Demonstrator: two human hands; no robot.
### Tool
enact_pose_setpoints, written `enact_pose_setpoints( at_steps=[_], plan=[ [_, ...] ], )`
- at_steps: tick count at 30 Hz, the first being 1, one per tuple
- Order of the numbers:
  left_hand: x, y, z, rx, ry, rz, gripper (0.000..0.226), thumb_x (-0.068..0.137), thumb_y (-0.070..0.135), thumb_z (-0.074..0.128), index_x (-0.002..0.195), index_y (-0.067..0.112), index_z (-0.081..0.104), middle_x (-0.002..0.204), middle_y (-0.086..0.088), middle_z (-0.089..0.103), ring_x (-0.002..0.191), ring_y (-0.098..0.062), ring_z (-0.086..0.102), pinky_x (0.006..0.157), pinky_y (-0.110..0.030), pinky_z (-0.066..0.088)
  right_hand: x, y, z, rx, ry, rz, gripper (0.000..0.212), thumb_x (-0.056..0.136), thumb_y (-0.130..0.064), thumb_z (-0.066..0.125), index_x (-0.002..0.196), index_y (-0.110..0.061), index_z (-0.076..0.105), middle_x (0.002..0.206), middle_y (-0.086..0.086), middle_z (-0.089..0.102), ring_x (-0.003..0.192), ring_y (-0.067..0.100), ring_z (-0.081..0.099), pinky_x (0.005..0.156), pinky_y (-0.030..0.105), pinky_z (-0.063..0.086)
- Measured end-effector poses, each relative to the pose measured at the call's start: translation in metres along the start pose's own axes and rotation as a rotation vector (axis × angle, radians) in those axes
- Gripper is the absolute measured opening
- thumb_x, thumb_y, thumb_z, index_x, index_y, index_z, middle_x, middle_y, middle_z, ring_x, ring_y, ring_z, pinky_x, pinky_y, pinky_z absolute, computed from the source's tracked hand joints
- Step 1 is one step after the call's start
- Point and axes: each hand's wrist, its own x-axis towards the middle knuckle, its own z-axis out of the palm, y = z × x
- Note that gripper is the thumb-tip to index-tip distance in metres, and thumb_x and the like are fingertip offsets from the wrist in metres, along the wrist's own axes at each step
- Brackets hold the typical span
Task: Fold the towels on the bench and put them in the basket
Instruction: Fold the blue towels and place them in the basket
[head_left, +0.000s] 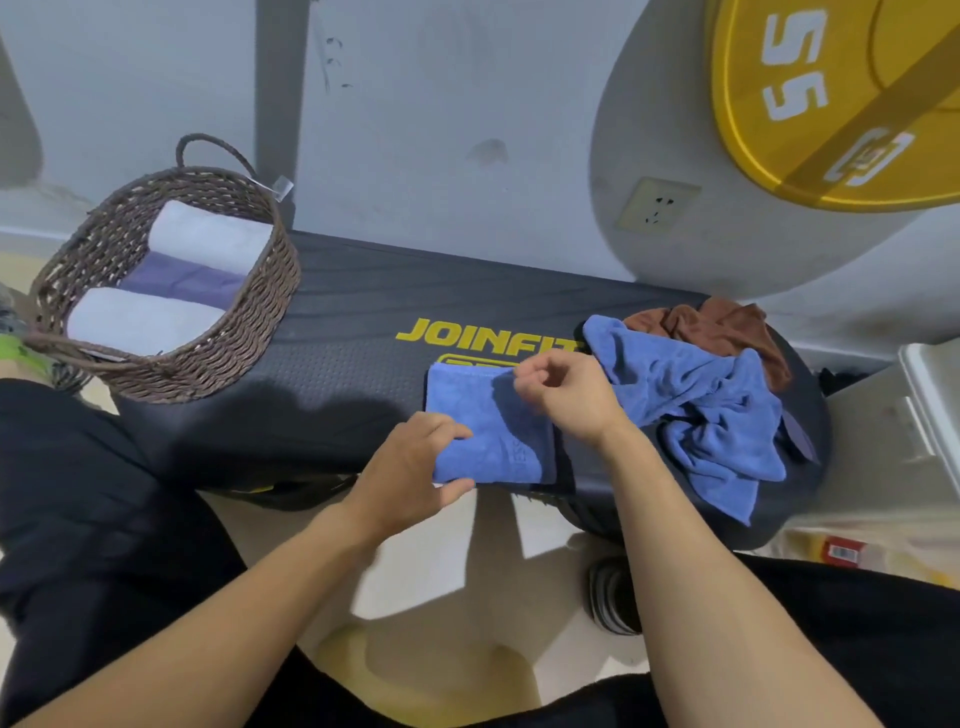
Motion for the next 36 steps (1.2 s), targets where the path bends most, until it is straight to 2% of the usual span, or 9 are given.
enact_pose_setpoints(
  at_steps=[3, 6, 11, 15, 21, 26, 28, 31, 36],
  plan=[
    [0.003, -0.003, -0.003, 0.096, -0.108, 0.055, 0.049, 0.065, 0.018, 0.089, 0.108, 0.008, 0.068, 0.109, -0.006, 0.066, 0.098, -0.030, 0.061, 0.083, -0.044, 0.053, -0.004, -0.001, 0.002, -0.016, -0.301, 0.078, 0.012, 0.090, -0.003, 0.064, 0.089, -0.011, 0.073, 0.077, -0.008, 0.071, 0.073, 0.009, 0.063, 0.066, 0.019, 0.053],
    [0.005, -0.003, -0.003, 0.101, -0.046, 0.102, 0.035, 0.070, 0.007, 0.084, 0.101, 0.004, 0.070, 0.099, -0.008, 0.069, 0.089, -0.031, 0.063, 0.076, -0.042, 0.051, -0.011, 0.018, 0.002, -0.237, -0.424, 0.160, 0.018, 0.082, -0.020, 0.080, 0.099, -0.021, 0.075, 0.089, -0.003, 0.069, 0.080, 0.008, 0.063, 0.078, 0.016, 0.051],
    [0.017, -0.003, -0.016, -0.099, -0.072, -0.082, 0.010, 0.092, 0.017, 0.066, 0.093, 0.007, 0.067, 0.081, -0.002, 0.066, 0.078, -0.024, 0.055, 0.070, -0.033, 0.040, -0.019, 0.027, 0.005, -0.123, -0.345, 0.178, 0.046, 0.060, -0.024, 0.095, 0.101, -0.022, 0.074, 0.100, -0.007, 0.069, 0.093, 0.007, 0.063, 0.083, 0.016, 0.050],
    [0.029, -0.011, -0.029, -0.129, -0.186, -0.198, 0.034, 0.095, 0.028, 0.061, 0.067, 0.019, 0.044, 0.052, 0.006, 0.039, 0.053, -0.012, 0.042, 0.054, -0.026, 0.023, -0.018, 0.029, 0.000, -0.321, -0.331, 0.146, 0.038, 0.063, -0.014, 0.091, 0.093, -0.024, 0.071, 0.087, -0.007, 0.070, 0.077, 0.010, 0.063, 0.070, 0.020, 0.050],
    [0.033, -0.019, -0.032, -0.445, 0.044, -0.375, 0.013, 0.095, 0.031, 0.062, 0.088, 0.024, 0.053, 0.069, 0.009, 0.056, 0.057, -0.008, 0.047, 0.057, -0.016, 0.036, -0.016, 0.037, 0.009, -0.276, -0.254, 0.076, 0.021, 0.083, -0.018, 0.076, 0.091, -0.031, 0.061, 0.082, -0.013, 0.068, 0.074, 0.001, 0.062, 0.063, 0.018, 0.043],
    [0.015, -0.017, -0.021, -0.359, 0.065, -0.480, 0.047, 0.077, 0.039, 0.081, 0.110, 0.027, 0.051, 0.084, 0.016, 0.057, 0.072, -0.002, 0.056, 0.063, -0.011, 0.038, -0.017, 0.051, 0.017, -0.005, -0.175, 0.160, 0.015, 0.089, -0.024, 0.073, 0.098, -0.018, 0.064, 0.087, -0.003, 0.073, 0.077, 0.011, 0.068, 0.064, 0.019, 0.049],
    [0.012, -0.013, -0.015, -0.331, 0.138, -0.487, 0.047, 0.077, 0.033, 0.082, 0.112, 0.024, 0.052, 0.084, 0.013, 0.060, 0.075, -0.006, 0.059, 0.063, -0.016, 0.040, -0.018, 0.054, 0.025, 0.098, -0.108, 0.189, 0.014, 0.092, -0.026, 0.069, 0.099, -0.015, 0.065, 0.091, 0.003, 0.074, 0.081, 0.016, 0.068, 0.064, 0.020, 0.049],
    [0.019, -0.006, -0.010, -0.240, 0.266, -0.496, 0.032, 0.088, 0.029, 0.072, 0.106, 0.012, 0.053, 0.075, 0.005, 0.052, 0.071, -0.024, 0.054, 0.063, -0.032, 0.039, -0.020, 0.057, 0.038, 0.114, 0.035, 0.192, 0.030, 0.095, -0.033, 0.065, 0.100, -0.003, 0.063, 0.101, 0.019, 0.070, 0.090, 0.032, 0.066, 0.083, 0.040, 0.055],
    [0.033, -0.004, -0.008, -0.152, 0.203, -0.631, 0.028, 0.099, 0.036, 0.052, 0.094, 0.013, 0.038, 0.074, -0.008, 0.055, 0.078, -0.041, 0.058, 0.061, -0.039, 0.037, -0.023, 0.049, 0.049, -0.060, 0.174, 0.115, 0.030, 0.099, -0.043, 0.052, 0.094, -0.014, 0.059, 0.087, -0.001, 0.066, 0.085, 0.021, 0.062, 0.073, 0.036, 0.049]
  ],
)
